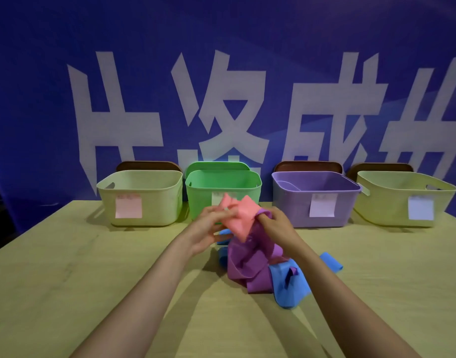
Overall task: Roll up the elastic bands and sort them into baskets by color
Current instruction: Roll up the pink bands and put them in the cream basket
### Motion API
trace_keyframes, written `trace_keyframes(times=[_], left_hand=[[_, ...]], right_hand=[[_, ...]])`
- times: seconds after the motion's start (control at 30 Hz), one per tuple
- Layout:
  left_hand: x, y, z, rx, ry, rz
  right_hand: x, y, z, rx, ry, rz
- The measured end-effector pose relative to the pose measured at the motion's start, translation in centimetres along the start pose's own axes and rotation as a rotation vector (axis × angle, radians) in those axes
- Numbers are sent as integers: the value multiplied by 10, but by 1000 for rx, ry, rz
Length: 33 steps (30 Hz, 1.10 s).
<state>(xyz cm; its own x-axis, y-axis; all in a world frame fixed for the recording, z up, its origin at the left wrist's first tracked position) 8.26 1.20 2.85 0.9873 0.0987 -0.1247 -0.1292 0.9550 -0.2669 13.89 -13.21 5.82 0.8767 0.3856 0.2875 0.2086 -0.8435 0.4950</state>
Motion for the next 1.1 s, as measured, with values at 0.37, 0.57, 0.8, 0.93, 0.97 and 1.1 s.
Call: trace_keyframes(times=[0.37,0.57,0.8,0.93,0.97,1.1], left_hand=[[-3,64,5,86,-167,472],[-8,80,-4,-169,-86,530],[-14,24,38,-261,-264,293],[-21,-6,70,-249,-321,151],[-24,-12,77,-241,-329,122],[-32,-16,97,-219,-383,109]], right_hand=[[15,11,0,-92,45,16],[27,35,40,98,-196,189],[16,10,14,-421,-74,40],[-3,-9,-34,137,136,-212],[-8,-15,-43,113,149,-273],[0,9,-64,0,176,-14]])
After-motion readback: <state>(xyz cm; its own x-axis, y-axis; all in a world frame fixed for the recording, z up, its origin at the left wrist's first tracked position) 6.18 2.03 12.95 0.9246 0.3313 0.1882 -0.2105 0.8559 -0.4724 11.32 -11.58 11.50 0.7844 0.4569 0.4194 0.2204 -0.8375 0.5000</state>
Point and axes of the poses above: each hand's wrist, its own x-axis towards the middle knuckle, its own y-axis out of the back of the hand, z = x × y, the point moved 9 cm from there along x, towards the middle knuckle, and after that the axes turned 4 degrees about -x, right-handed, at the moved point
